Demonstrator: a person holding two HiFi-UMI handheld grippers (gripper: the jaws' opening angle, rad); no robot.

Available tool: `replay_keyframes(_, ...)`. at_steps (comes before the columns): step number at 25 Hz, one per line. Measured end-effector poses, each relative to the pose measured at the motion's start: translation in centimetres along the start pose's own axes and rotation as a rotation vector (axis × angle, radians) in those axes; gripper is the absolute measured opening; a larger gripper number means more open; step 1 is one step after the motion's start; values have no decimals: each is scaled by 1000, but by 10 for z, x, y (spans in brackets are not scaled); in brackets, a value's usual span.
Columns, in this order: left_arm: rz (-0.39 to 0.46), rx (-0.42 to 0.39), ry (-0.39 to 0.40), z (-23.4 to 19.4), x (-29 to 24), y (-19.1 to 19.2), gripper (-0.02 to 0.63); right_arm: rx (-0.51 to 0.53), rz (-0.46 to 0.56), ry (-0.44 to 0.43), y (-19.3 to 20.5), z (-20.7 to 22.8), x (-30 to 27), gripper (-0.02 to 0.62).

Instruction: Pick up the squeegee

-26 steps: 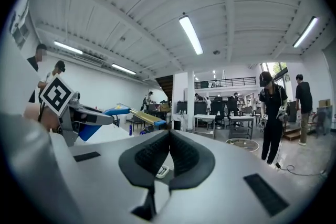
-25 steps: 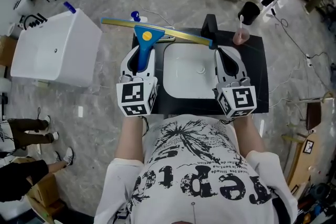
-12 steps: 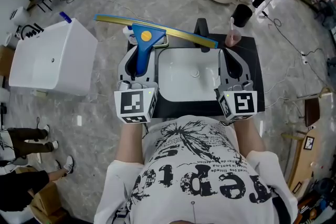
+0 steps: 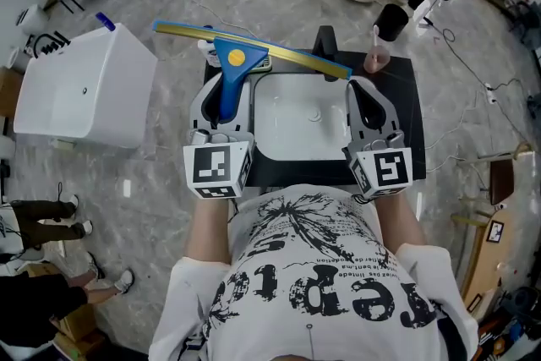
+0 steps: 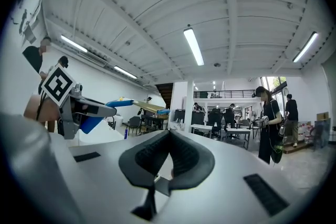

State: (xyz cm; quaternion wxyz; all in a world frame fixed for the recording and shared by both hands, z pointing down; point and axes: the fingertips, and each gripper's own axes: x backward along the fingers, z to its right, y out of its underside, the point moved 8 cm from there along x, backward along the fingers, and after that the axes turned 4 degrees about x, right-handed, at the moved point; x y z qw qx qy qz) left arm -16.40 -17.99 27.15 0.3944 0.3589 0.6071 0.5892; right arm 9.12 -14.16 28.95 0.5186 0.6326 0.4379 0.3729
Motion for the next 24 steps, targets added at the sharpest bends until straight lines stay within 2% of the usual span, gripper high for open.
replay_keyframes(5, -18, 12, -6, -3, -3, 7, 140, -36, -7, -3, 4, 1, -3, 12)
replay_keyframes(24, -50, 31, -40, -11, -14, 21, 140, -47, -16, -10, 18, 4, -15, 12)
